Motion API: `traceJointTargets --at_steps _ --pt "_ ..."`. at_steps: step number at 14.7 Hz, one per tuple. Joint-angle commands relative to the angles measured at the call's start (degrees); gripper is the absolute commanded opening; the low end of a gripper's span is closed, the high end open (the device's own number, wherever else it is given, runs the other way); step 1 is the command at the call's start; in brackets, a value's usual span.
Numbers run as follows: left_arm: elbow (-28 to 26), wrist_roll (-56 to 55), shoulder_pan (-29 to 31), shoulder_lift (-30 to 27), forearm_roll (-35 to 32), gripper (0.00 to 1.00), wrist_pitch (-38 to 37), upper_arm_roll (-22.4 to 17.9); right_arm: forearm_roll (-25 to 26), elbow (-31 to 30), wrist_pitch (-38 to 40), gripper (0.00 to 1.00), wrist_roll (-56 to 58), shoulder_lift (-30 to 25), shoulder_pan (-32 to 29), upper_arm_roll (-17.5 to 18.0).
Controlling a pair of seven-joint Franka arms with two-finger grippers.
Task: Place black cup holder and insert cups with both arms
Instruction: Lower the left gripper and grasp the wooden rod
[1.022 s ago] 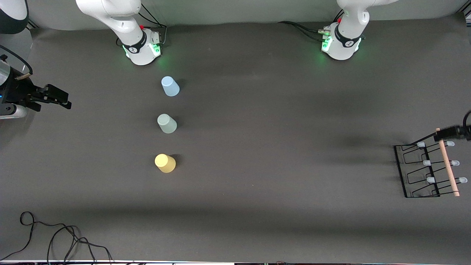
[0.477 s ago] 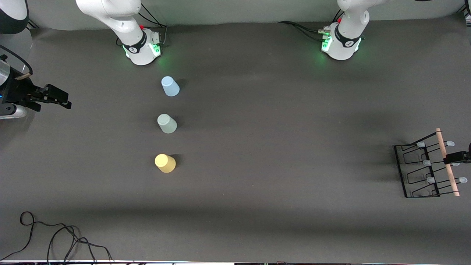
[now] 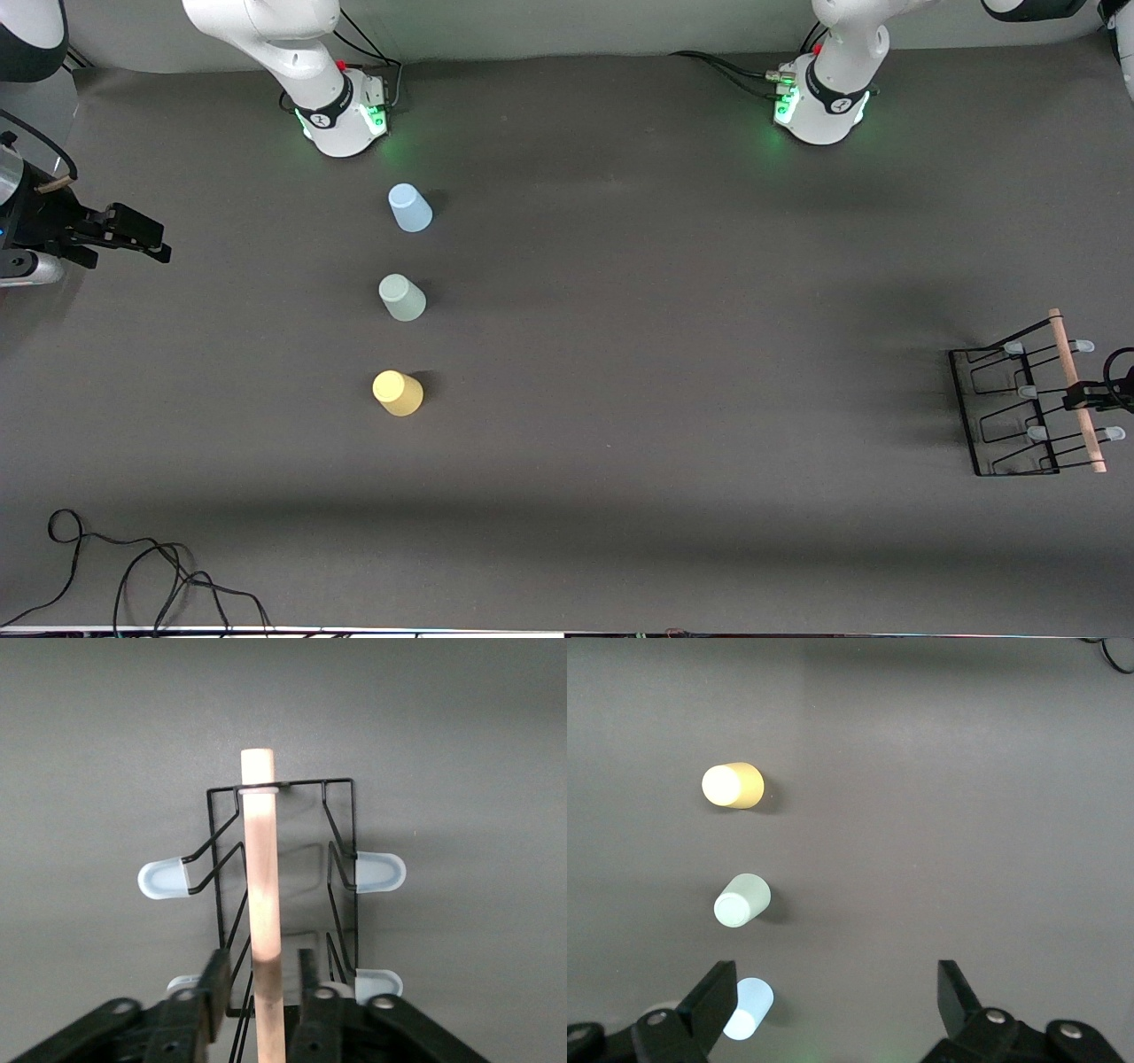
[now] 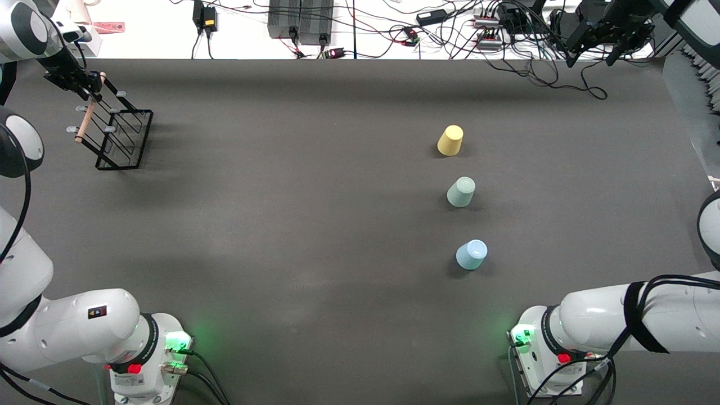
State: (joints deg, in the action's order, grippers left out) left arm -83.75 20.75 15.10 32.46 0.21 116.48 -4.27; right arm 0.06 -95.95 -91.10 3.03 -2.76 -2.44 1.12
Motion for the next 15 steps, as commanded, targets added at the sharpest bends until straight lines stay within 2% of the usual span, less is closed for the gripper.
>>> traceJointTargets --at_steps 1,3,12,15 --pt "-0.89 1.22 0.19 -0.73 0.5 0.21 0.16 0.22 0.38 0.76 0.22 1.0 -1.1 0.3 -0.02 0.02" --pt "-0.89 1.31 0.28 -0.64 0.32 0.15 0.07 0.22 0.29 0.76 0.22 1.0 -1.1 0.3 -0.02 -0.07" --pt "-0.89 1.31 0.28 0.94 -0.03 0.16 0.59 0.22 0.38 0.76 0.22 1.0 -1.1 0.3 -0.02 -0.07" --pt "-0.8 1.31 0.19 1.47 -0.03 0.2 1.47 0.22 0.38 0.68 0.22 1.0 -1.1 0.21 -0.02 -0.07"
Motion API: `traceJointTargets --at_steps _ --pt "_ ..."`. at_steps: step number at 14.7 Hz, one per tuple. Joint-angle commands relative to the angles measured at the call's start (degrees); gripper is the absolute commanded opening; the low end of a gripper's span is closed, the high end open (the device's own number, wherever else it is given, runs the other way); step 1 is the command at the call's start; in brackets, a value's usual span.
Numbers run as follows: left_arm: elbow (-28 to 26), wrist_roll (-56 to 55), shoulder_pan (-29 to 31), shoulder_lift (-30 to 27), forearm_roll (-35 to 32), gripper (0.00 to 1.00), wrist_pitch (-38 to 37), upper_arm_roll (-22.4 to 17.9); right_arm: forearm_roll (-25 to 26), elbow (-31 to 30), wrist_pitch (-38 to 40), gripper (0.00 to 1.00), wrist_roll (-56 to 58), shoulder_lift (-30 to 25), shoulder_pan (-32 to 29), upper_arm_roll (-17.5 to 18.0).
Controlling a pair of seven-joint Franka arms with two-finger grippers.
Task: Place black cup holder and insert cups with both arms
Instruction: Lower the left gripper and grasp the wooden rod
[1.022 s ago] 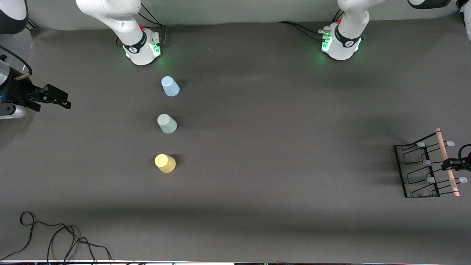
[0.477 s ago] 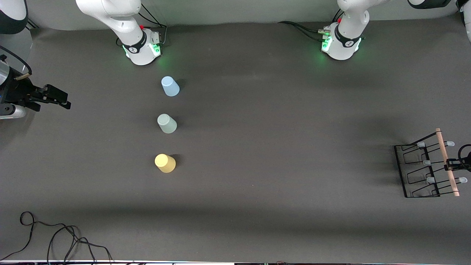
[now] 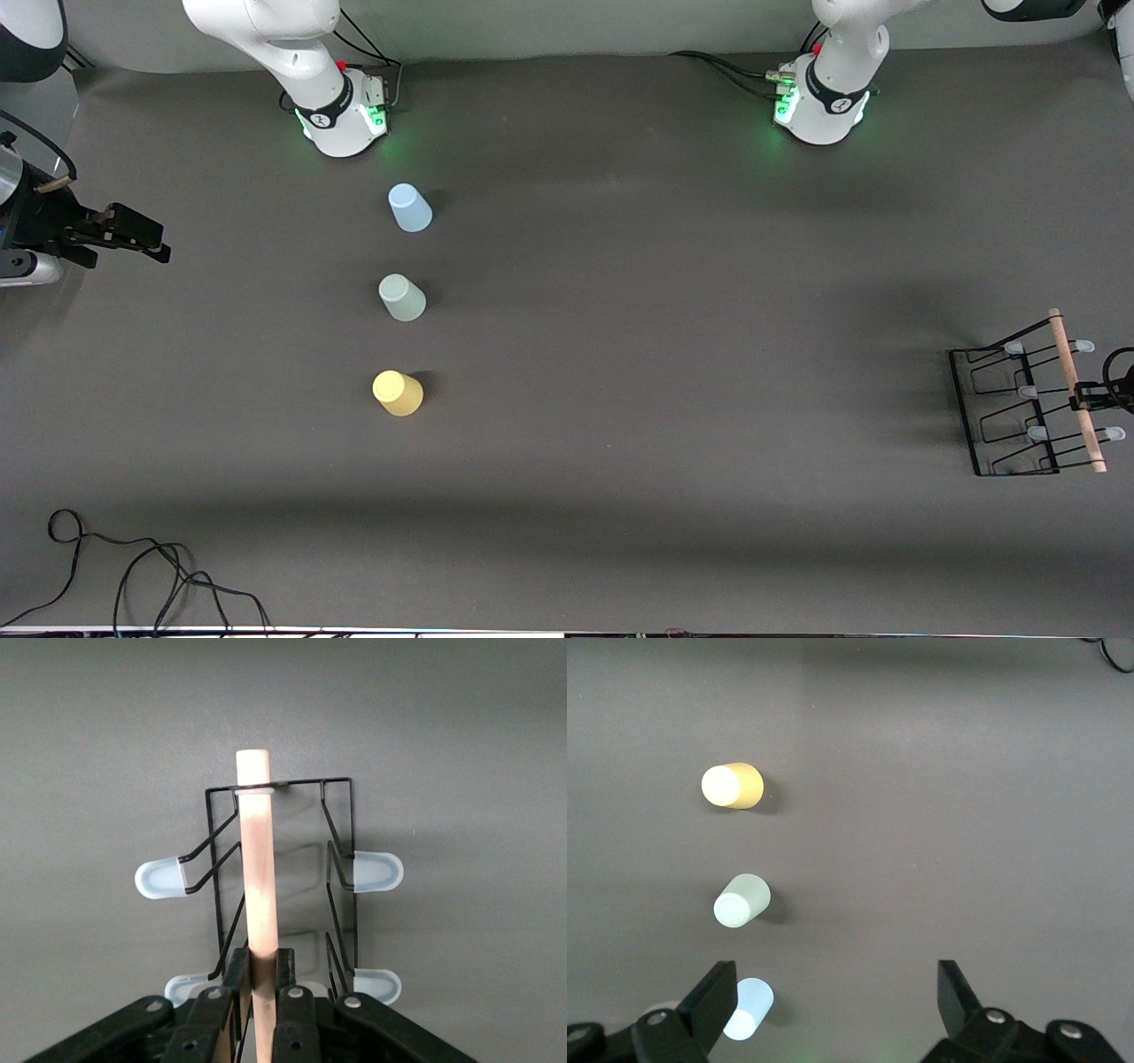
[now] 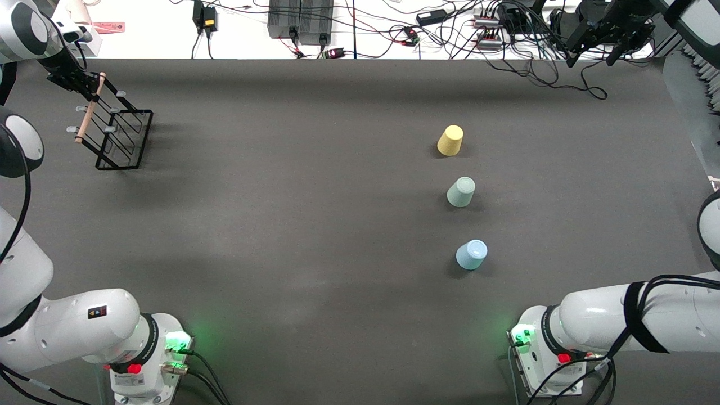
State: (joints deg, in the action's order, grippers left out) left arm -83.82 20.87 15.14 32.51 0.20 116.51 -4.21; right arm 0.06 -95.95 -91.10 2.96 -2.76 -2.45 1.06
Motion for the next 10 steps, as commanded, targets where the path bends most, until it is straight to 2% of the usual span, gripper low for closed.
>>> traceJointTargets --at_steps 1,3,5,6,7,8,10 --pt "-0.82 1.19 0.15 1.67 -0.03 0.2 2.05 0.16 0.38 0.68 0.3 1.0 -1.03 0.21 -0.02 0.0" --pt "-0.82 1.19 0.24 2.11 -0.03 0.27 2.06 0.16 0.29 0.77 0.92 1.0 -1.03 0.21 -0.02 0.0" --pt "-0.73 1.28 0.24 2.12 -0.03 0.26 2.06 0.16 0.29 0.77 0.92 1.0 -1.03 0.21 -0.02 -0.09" --pt "-0.39 1.19 0.07 2.03 -0.03 0.14 2.06 0.16 0.38 0.77 0.92 1.0 -1.03 0.21 -0.02 -0.09" --pt "-0.21 1.19 -0.19 2.03 -0.03 0.1 2.06 0.16 0.38 0.77 0.92 1.0 -1.03 0.21 -0.02 -0.09" --pt "-0.12 1.19 -0.37 2.03 -0.03 0.01 2.06 0.16 0.38 0.77 0.92 1.0 -1.03 0.21 -0.02 -0.09" --pt "0.58 0.84 -0.81 1.94 -0.12 0.0 1.97 0.16 0.38 0.77 0.92 1.0 -1.03 0.21 -0.02 -0.09"
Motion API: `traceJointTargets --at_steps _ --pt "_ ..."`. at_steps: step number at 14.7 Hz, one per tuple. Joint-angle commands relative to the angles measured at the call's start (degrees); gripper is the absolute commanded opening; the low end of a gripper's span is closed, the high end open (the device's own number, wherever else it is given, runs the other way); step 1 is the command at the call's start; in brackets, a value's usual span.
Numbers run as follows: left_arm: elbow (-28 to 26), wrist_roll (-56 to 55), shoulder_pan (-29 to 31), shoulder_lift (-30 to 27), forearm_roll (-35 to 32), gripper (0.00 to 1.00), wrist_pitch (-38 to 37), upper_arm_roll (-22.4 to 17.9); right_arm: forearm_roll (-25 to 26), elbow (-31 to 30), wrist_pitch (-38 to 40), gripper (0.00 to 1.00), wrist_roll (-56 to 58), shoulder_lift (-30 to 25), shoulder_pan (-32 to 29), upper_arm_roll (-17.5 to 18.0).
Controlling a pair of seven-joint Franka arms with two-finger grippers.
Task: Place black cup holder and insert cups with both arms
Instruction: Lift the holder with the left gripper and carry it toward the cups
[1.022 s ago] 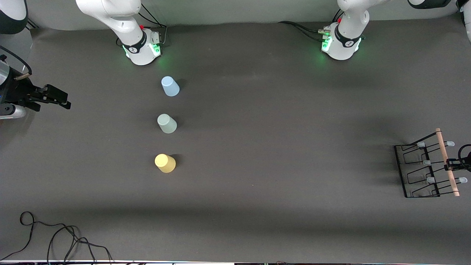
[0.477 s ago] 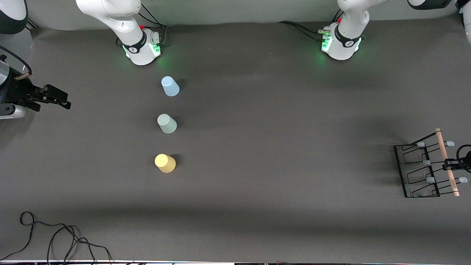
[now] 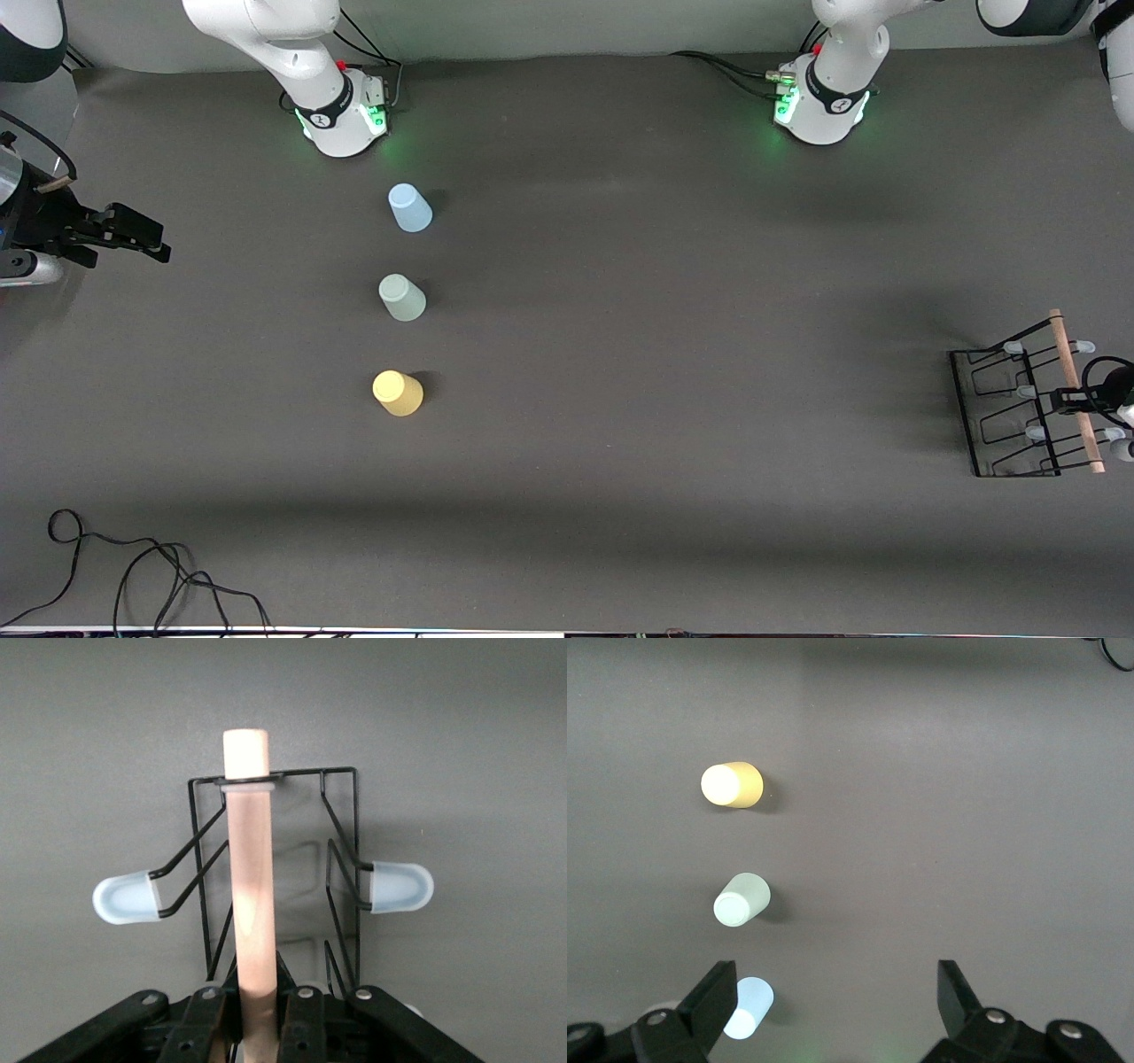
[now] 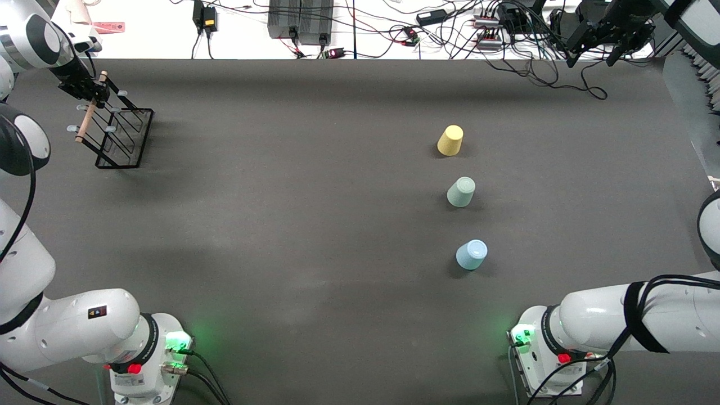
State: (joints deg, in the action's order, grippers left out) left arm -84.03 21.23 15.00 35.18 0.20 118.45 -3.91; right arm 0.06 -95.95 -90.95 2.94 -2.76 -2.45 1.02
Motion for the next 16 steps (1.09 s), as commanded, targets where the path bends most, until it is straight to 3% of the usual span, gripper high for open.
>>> traceJointTargets --at_steps 1,3,10,16 --pt "1.4 0.22 -0.85 -0.81 -0.11 0.0 -0.59 0.04 0.29 0.76 0.78 1.0 -1.0 0.21 -0.01 -0.05" --pt "2.2 -2.31 -2.95 -1.51 -0.11 0.0 -1.81 -0.14 0.38 0.76 0.78 1.0 -1.0 0.21 -0.01 -0.05" --pt "2.47 -20.95 -13.13 -7.57 0.94 0.0 -17.89 0.3 0.29 0.76 0.78 1.0 -0.91 0.21 -0.01 -0.05" --pt "-1.47 -29.82 -26.76 -12.05 1.12 0.0 -19.92 0.48 0.38 0.76 0.78 1.0 -1.0 0.3 -0.01 -0.14"
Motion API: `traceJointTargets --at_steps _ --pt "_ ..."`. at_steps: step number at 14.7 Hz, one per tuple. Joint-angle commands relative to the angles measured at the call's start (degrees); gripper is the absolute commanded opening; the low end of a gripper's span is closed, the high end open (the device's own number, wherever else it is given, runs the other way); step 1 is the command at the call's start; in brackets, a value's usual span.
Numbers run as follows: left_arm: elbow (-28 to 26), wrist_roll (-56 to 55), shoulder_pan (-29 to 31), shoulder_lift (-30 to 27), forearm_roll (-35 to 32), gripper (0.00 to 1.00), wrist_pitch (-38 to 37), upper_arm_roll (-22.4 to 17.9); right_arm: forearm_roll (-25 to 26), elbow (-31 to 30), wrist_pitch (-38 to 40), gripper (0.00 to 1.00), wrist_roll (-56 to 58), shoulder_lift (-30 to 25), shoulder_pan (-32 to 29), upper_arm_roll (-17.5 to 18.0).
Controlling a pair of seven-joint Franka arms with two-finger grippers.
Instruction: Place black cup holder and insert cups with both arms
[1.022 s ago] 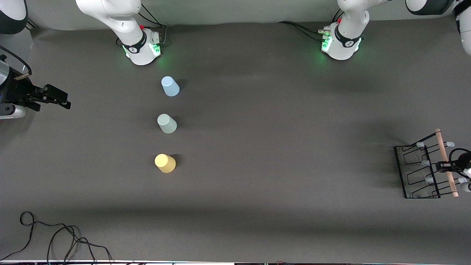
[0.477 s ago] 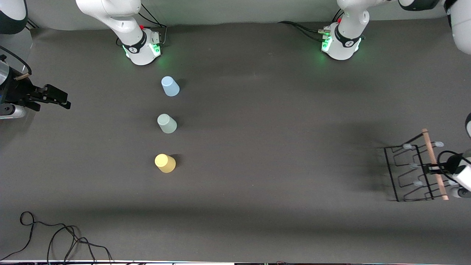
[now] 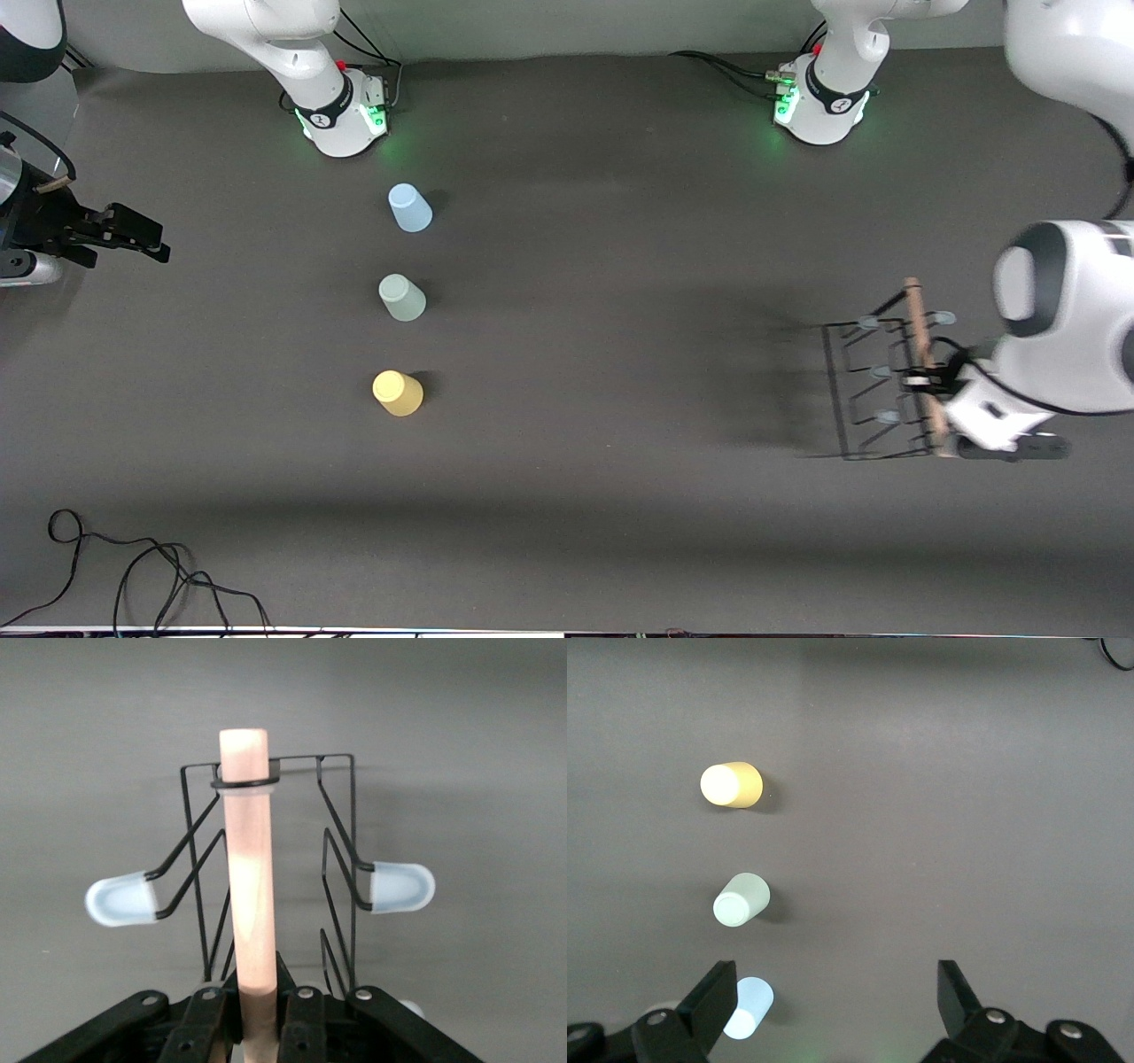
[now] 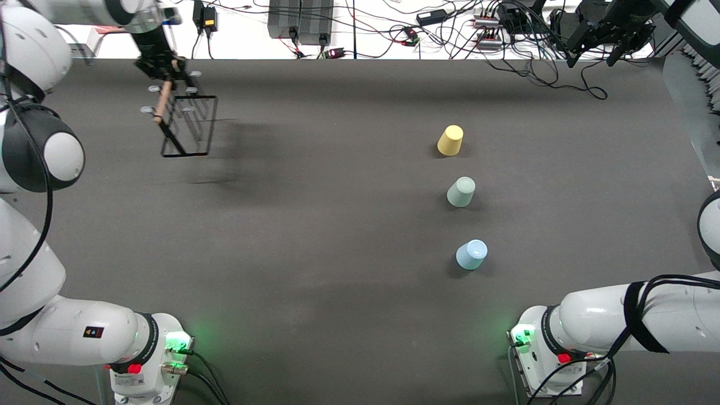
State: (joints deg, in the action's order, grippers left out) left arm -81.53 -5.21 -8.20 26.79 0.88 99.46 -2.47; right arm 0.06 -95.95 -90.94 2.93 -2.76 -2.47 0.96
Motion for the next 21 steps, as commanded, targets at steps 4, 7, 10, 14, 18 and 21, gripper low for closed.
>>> traceJointTargets --at_steps 4,7,10,14,18,21 --pt "-5.57 -7.53 -10.94 -5.43 4.21 0.0 -0.24 -0.69 0.38 0.76 0.76 1.0 -0.99 0.3 0.01 -0.08" --pt "-5.57 -13.56 -16.83 -5.26 8.61 0.0 2.03 -0.69 0.29 0.76 0.76 1.0 -0.91 0.21 -0.08 -0.08" --pt "-5.48 -25.86 -24.56 -2.8 9.06 0.0 8.62 -0.69 0.29 0.76 0.76 1.0 -0.91 0.3 -0.08 -0.08" --pt "-5.22 -38.71 -33.53 0.54 8.44 0.0 14.43 -0.78 0.38 0.76 0.85 1.0 -0.82 0.21 -0.08 -0.17" --pt "-4.87 -41.9 -37.67 1.95 8.44 0.0 14.62 -0.78 0.38 0.76 0.85 1.0 -0.55 0.21 -0.17 -0.17" --pt "-4.69 -44.26 -39.7 3.79 8.88 0.0 16.19 -0.78 0.38 0.76 0.85 1.0 -0.38 0.21 -0.26 -0.17"
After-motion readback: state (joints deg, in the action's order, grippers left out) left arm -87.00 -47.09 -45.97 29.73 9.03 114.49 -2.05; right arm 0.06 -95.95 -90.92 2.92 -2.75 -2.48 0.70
